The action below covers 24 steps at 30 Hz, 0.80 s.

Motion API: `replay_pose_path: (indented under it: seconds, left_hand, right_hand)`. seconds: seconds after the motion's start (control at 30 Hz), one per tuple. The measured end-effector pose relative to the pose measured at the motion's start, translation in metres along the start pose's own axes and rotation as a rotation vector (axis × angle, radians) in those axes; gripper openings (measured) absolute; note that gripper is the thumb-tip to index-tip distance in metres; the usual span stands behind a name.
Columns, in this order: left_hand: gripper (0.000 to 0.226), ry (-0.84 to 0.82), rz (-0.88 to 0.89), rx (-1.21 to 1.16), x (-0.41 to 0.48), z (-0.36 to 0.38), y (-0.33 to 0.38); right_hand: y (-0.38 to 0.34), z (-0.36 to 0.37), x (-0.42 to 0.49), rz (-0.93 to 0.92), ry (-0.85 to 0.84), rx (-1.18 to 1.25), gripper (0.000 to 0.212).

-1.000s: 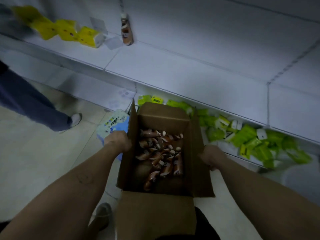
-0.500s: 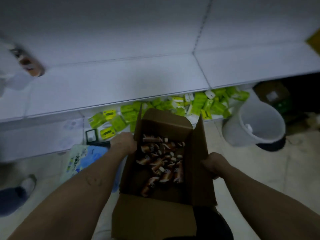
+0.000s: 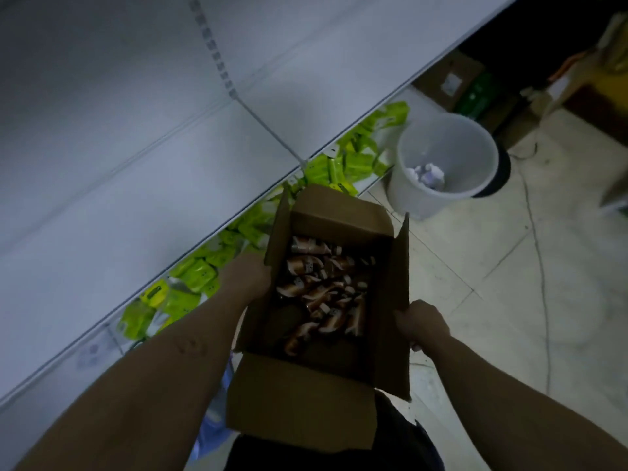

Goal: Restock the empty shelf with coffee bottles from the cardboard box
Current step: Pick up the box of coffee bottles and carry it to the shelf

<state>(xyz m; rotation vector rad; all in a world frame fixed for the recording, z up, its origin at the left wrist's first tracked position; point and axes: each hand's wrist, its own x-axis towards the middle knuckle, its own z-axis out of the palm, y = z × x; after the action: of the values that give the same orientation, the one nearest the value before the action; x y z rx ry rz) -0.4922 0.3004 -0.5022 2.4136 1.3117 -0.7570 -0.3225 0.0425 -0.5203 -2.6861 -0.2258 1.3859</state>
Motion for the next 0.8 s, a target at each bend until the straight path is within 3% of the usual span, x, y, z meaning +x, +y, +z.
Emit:
replay_pose_path:
  seconds: [0.3,0.53,0.8]
  left_hand:
    - [0.037,-0.009,0.370,0.059,0.096,0.000,0.038]
    - [0.037,-0.070,0.511,0.206,0.164,0.039,0.053]
    - [0.037,-0.034,0.697,0.196,0.210,0.133,0.063]
  right_hand:
    - [-0.004,0.024,0.023,0.305,0.122,0.135,0.027]
    - [-0.011,0.105,0.042,0.546,0.204,0.286,0.035]
    - [0.028,0.213,0.088,0.698,0.459,0.627,0.042]
